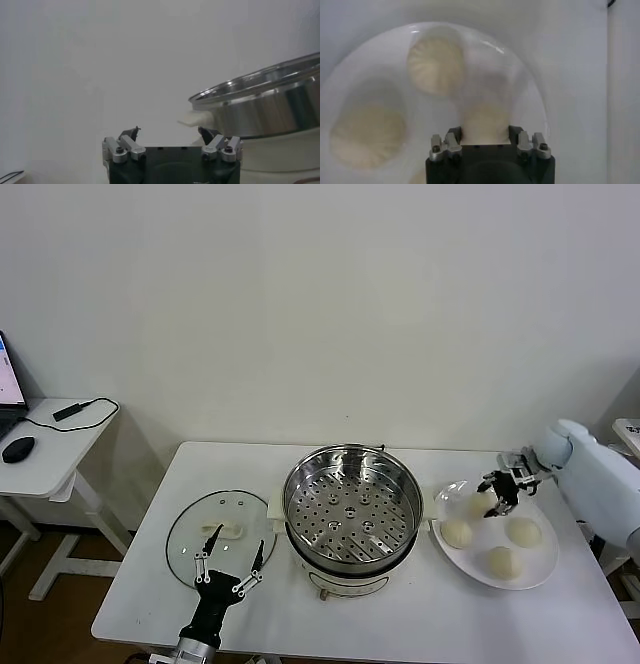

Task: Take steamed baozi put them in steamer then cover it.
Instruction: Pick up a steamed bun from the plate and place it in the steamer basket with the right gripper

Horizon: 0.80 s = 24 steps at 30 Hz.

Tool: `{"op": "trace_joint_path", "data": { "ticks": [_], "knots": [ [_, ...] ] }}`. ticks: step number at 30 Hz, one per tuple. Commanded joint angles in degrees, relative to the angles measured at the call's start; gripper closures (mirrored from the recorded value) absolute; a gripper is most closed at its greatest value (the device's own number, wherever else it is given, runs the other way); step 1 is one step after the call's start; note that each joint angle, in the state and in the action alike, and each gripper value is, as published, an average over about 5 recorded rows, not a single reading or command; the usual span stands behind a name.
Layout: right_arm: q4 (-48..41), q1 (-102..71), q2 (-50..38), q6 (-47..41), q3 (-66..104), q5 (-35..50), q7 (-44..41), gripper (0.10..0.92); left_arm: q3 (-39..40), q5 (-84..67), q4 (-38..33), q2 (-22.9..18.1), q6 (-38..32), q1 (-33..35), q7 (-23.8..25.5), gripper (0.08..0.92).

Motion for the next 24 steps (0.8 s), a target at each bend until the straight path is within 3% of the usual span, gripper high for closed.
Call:
{"op": "trace_joint_path", "data": {
  "ticks": [1, 11, 17, 24],
  "knots": [
    [7.27, 11.5, -1.48, 10.4, -6.43, 2.6, -2.56, 0.397, 0.02, 0.0, -0.02, 0.1, -0.02, -0.03, -0.04, 0.177],
    [26.58, 30.11, 3.26, 16.37, -22.24, 15.01, -3.2, 0.398, -0.1, -0.21, -0.33, 0.5, -0.1, -0.02, -0.34, 0.177],
    [31.77, 29.73, 9.3, 17.41, -24.11, 10.99, -3.75, 0.392, 0.12, -0.22, -0.79, 0.34, 0.07, 0.11, -0.48, 0.177],
    [29.89, 24.93, 15.41, 16.97, -25.58, 5.02, -4.17, 0.381, -0.18, -0.36, -1.21, 0.23, -0.01, 0.3, -0.73, 0.177]
  ]
}}
